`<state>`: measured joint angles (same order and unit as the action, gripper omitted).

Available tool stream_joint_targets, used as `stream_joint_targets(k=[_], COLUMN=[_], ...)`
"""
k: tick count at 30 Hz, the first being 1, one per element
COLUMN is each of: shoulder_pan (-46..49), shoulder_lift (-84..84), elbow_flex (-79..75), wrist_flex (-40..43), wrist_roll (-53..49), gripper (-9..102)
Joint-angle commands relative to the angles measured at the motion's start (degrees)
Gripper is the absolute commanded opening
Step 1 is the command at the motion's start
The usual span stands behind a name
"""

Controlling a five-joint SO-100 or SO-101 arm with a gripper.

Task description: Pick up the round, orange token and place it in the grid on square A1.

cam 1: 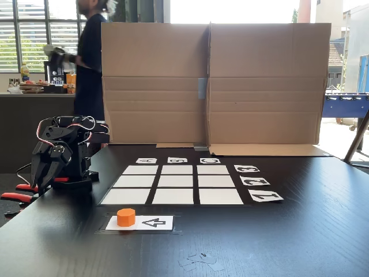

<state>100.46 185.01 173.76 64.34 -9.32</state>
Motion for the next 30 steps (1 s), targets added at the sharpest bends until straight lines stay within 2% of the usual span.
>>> stream_joint_targets(k=[1,9,18,30], shoulder_pan=[5.36,5.36,2.99,-5.63], shoulder_lift=[-3.16,-19.16,-36.91,-60.82], elbow_flex=[-5.19,-18.63,-38.76,-68.29], wrist_flex=[-0.88,-0.62,2.37,21.45], wrist_roll=[-0.44,-1.58,-1.58,-1.49], gripper=[10,18,20,26])
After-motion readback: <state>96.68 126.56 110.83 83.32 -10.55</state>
